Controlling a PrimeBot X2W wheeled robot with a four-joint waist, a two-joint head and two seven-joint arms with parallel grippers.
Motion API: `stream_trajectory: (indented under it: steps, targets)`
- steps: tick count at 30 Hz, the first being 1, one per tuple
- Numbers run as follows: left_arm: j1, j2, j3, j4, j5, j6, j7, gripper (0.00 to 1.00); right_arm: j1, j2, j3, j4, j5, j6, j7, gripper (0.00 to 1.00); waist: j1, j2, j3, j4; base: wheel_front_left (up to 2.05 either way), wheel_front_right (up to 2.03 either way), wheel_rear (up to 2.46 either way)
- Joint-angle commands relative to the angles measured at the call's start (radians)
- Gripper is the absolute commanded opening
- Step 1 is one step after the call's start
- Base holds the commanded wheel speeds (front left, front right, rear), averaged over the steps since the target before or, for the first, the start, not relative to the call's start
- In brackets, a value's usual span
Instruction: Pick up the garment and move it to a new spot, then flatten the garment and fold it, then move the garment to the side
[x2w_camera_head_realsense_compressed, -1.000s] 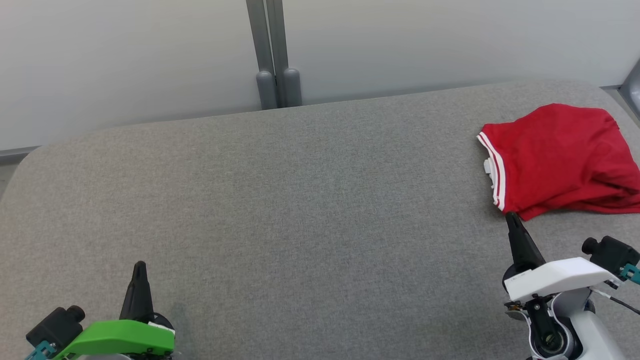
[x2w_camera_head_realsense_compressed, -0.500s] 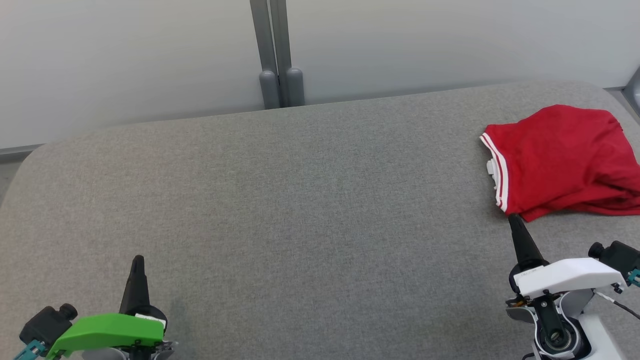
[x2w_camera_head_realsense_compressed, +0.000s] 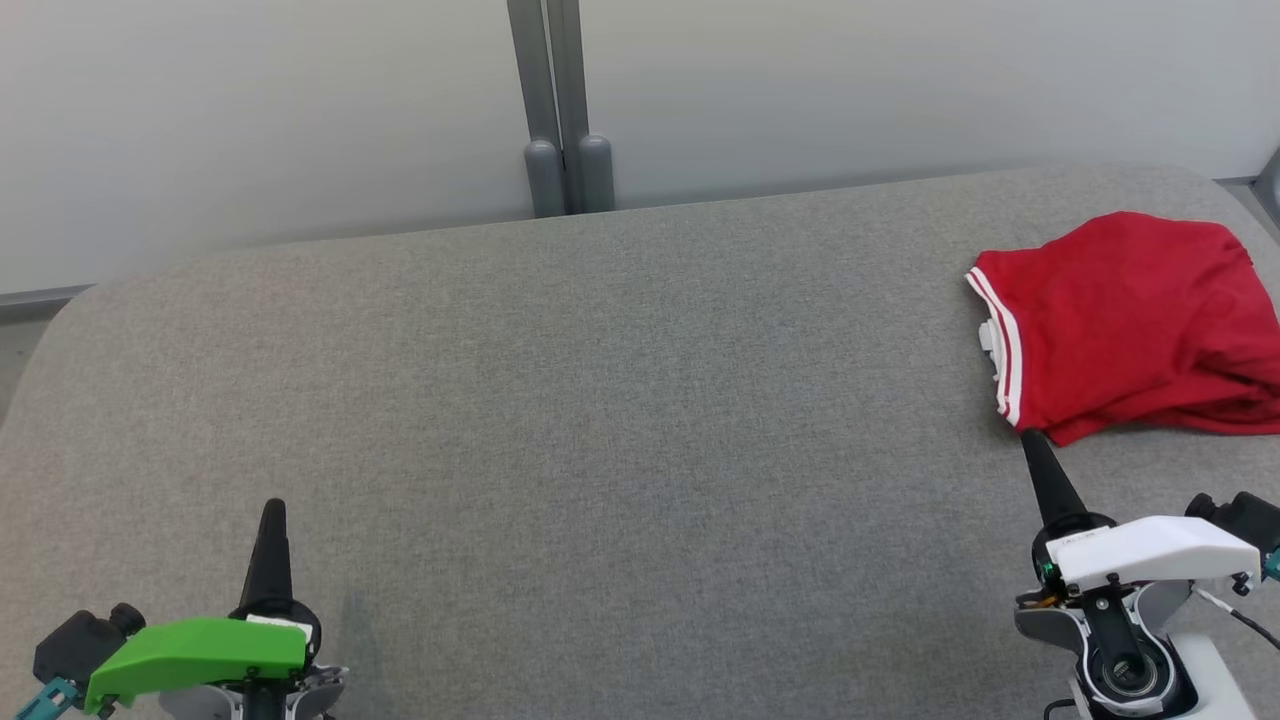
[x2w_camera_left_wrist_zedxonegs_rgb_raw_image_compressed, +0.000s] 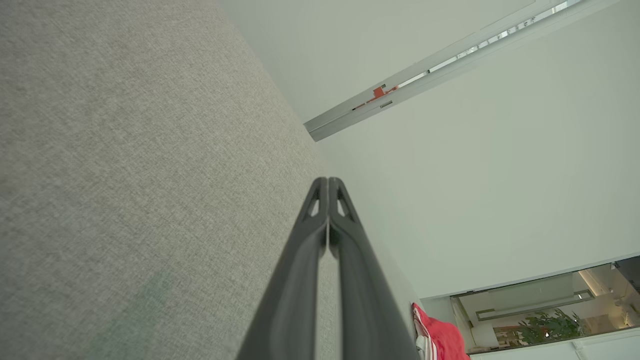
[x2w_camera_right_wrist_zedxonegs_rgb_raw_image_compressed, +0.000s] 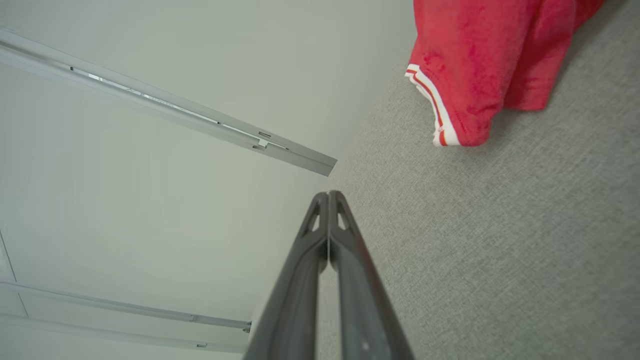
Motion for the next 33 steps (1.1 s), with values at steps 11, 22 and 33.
stream_trajectory:
  steps: [11,22,33]
  targets:
    - [-0.034,0.005,0.011,-0.012,-0.121,-0.009,0.032,0.00,0.006,0.011,-0.027,-0.014,0.105,0.001,0.031,0.00,0.0000,0.0000,0.000,0.006,0.00,0.00,0.00]
    - [-0.042,0.006,0.018,-0.011,-0.215,-0.012,0.058,0.00,0.009,0.022,-0.047,-0.015,0.188,0.001,0.057,0.00,0.0000,0.0000,0.000,0.012,0.00,0.00,0.00]
    - [-0.051,0.006,0.025,-0.011,-0.308,-0.014,0.082,0.00,0.012,0.033,-0.066,-0.017,0.269,0.001,0.083,0.00,0.0000,0.0000,0.000,0.018,0.00,0.00,0.00]
